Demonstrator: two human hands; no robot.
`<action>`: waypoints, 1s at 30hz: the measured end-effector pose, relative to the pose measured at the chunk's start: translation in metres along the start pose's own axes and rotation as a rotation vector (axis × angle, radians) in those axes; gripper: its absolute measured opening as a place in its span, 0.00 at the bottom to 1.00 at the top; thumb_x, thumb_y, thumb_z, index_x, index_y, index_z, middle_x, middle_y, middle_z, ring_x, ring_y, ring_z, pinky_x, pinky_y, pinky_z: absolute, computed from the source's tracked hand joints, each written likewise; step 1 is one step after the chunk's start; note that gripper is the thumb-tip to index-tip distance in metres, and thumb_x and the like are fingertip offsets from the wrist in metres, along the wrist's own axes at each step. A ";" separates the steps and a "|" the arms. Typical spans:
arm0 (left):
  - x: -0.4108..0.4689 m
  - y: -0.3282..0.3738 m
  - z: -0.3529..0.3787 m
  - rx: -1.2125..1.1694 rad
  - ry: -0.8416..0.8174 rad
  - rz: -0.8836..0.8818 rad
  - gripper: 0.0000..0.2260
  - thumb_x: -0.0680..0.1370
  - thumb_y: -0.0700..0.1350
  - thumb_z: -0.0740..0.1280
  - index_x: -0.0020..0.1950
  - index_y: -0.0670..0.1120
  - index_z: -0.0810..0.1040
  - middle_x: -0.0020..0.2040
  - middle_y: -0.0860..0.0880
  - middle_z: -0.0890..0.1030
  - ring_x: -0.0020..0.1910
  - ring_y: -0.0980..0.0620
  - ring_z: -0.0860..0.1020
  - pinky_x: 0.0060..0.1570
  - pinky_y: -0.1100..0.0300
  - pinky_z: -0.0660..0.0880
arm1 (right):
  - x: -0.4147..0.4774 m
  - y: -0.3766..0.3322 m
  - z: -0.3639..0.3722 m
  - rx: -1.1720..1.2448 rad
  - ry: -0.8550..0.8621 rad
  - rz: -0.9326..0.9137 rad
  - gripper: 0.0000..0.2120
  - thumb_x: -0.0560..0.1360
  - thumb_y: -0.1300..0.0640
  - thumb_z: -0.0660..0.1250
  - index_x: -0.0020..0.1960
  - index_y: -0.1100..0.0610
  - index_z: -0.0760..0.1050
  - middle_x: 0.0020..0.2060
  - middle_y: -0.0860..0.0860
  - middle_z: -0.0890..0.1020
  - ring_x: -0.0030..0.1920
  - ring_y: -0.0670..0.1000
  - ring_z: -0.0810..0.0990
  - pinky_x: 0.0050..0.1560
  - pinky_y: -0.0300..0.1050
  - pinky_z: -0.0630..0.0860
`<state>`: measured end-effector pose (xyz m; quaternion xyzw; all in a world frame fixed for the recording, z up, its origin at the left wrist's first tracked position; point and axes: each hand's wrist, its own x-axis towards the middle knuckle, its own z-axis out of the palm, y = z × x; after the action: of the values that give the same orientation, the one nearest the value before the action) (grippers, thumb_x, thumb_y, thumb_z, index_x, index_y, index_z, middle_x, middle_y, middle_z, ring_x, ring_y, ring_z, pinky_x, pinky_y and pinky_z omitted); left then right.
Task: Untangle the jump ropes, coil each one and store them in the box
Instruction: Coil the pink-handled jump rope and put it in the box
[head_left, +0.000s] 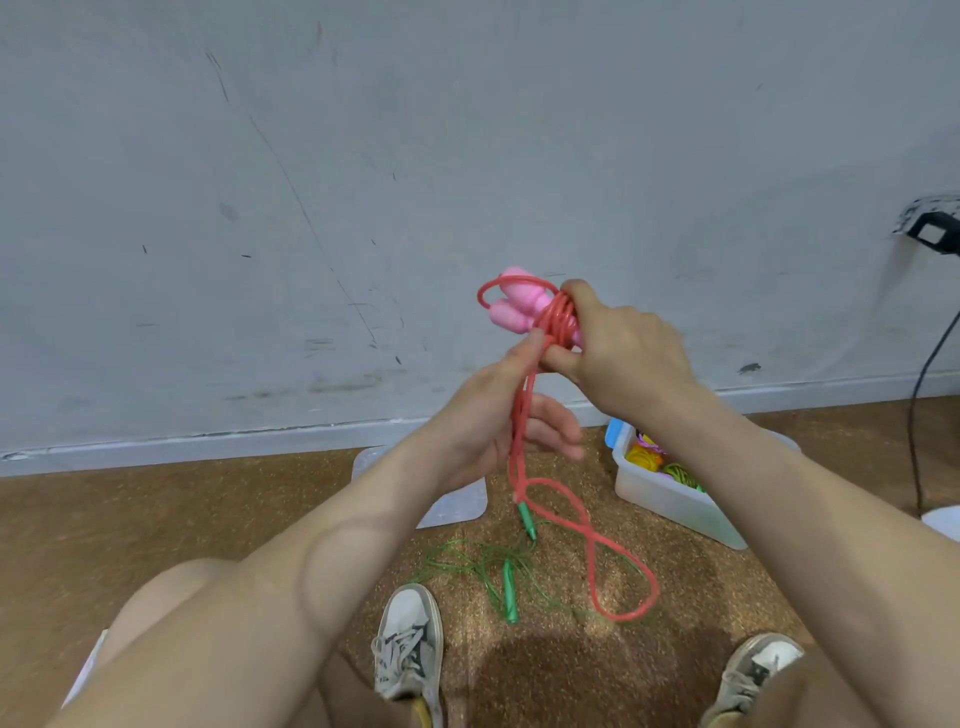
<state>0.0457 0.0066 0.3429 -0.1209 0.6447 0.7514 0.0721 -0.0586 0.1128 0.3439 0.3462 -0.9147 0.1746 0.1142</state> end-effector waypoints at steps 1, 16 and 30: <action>0.000 -0.001 -0.001 0.156 0.037 0.013 0.16 0.79 0.57 0.60 0.57 0.46 0.74 0.33 0.44 0.79 0.28 0.47 0.78 0.44 0.54 0.75 | 0.000 0.002 0.000 -0.008 -0.012 0.006 0.25 0.75 0.37 0.60 0.65 0.52 0.63 0.38 0.54 0.75 0.43 0.62 0.78 0.37 0.49 0.65; -0.009 0.031 -0.031 1.731 0.214 0.627 0.15 0.79 0.59 0.60 0.51 0.52 0.81 0.40 0.51 0.81 0.41 0.47 0.77 0.37 0.55 0.71 | -0.023 0.027 0.025 -0.197 -0.249 -0.026 0.27 0.71 0.30 0.61 0.60 0.49 0.69 0.49 0.52 0.81 0.51 0.57 0.80 0.41 0.46 0.67; -0.013 0.043 -0.056 1.258 0.214 0.521 0.05 0.74 0.50 0.72 0.46 0.51 0.84 0.39 0.53 0.84 0.41 0.52 0.79 0.44 0.55 0.75 | -0.051 -0.008 -0.001 -0.224 -0.226 -0.412 0.24 0.69 0.30 0.57 0.48 0.51 0.67 0.39 0.52 0.80 0.43 0.59 0.80 0.35 0.46 0.62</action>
<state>0.0517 -0.0552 0.3791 0.0296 0.9698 0.2109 -0.1185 -0.0159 0.1377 0.3300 0.5278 -0.8454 0.0053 0.0822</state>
